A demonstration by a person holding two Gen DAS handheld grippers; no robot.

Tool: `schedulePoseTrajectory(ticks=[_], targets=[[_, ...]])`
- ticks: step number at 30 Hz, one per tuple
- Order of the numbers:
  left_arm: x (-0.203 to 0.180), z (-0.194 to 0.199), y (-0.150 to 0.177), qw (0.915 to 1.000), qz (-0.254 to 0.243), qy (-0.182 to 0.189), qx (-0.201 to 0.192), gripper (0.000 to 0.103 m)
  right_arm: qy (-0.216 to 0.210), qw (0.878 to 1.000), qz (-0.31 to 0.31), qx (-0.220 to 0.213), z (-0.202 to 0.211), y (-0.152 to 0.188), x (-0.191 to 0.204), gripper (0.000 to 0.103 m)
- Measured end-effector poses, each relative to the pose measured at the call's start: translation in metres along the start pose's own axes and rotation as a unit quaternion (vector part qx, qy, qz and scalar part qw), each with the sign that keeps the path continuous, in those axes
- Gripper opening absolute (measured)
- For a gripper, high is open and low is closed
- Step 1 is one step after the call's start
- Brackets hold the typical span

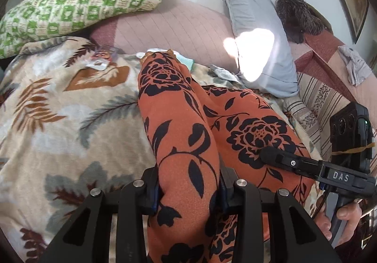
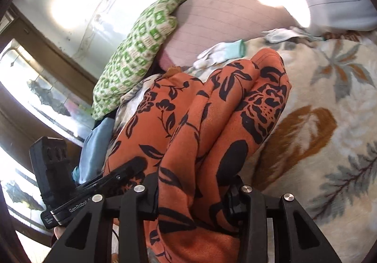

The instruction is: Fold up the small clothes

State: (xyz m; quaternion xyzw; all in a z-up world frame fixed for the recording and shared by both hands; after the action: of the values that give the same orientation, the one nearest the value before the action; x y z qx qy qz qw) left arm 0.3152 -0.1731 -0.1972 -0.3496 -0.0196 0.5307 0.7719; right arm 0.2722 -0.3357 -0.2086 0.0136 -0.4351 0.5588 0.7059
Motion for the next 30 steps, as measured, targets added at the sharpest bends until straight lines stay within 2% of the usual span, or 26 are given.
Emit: schedulePoseTrajectory(ticks=[3,6,7,9,10,13,15,17,19,21,23,26,29,30], targets=[[0.023,0.004,0.023,0.9995,0.012,-0.024,0.019,0.038,-0.012,1.0,-0.002,0.024,-0.016,0.011,0.009,0.041],[0.057,-0.018,0.057,0.9948,0.052,-0.05,0.072,0.041,0.001,0.998,-0.01,0.067,-0.044,0.033,0.003,0.041],[0.066,-0.026,0.067,0.993,0.063,-0.056,0.083,0.049,0.012,0.995,-0.018,0.092,-0.057,0.043,-0.004,0.042],[0.074,-0.026,0.072,0.9916,0.09,-0.047,0.079,0.06,0.028,0.989,-0.051,0.137,-0.075,0.062,-0.022,0.058],[0.075,-0.022,0.072,0.9907,0.096,-0.047,0.084,0.066,0.021,0.988,-0.066,0.141,-0.075,0.065,-0.025,0.059],[0.076,-0.005,0.063,0.9924,0.078,-0.062,0.073,0.066,0.008,0.986,-0.086,0.141,-0.058,0.057,-0.027,0.06],[0.075,0.009,0.052,0.9936,0.069,-0.075,0.049,0.066,0.018,0.99,-0.079,0.117,-0.037,0.044,-0.029,0.06],[0.072,0.021,0.037,0.995,0.057,-0.081,0.014,0.067,0.031,0.994,-0.086,0.067,-0.011,0.023,-0.034,0.06],[0.066,0.025,0.026,0.9958,0.041,-0.082,-0.005,0.067,0.047,0.996,-0.079,-0.005,0.018,-0.002,-0.035,0.06],[0.059,0.021,0.017,0.9964,0.03,-0.078,-0.014,0.067,0.023,0.997,-0.056,-0.038,0.027,-0.02,-0.021,0.061],[0.052,0.013,0.011,0.9962,0.016,-0.083,-0.019,0.067,-0.009,0.999,-0.038,-0.035,0.017,-0.03,0.0,0.058],[0.055,-0.005,0.012,0.9936,0.001,-0.113,0.0,0.067,-0.023,1.0,-0.02,0.003,-0.021,-0.031,0.02,0.038],[0.073,-0.027,0.029,0.9876,0.0,-0.151,0.044,0.07,-0.005,0.998,-0.031,0.052,-0.061,-0.011,0.012,0.038],[0.077,-0.033,0.034,0.9881,0.006,-0.144,0.053,0.071,0.016,0.997,-0.039,0.071,-0.076,-0.002,-0.001,0.035]])
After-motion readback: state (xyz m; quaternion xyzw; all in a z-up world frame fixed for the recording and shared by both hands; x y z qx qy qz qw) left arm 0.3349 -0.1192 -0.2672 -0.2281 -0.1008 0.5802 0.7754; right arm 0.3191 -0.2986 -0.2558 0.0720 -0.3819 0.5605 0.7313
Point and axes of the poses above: each gripper's, at about its wrist camera, not at the fingertips, and z roughly against the way its jaws point, x to its left, y to its underside, the point moved 10 cm from there along -z, roughly the way its jaws point, and after that the axes turned 4 degrees about x, right-handed, at the moved point
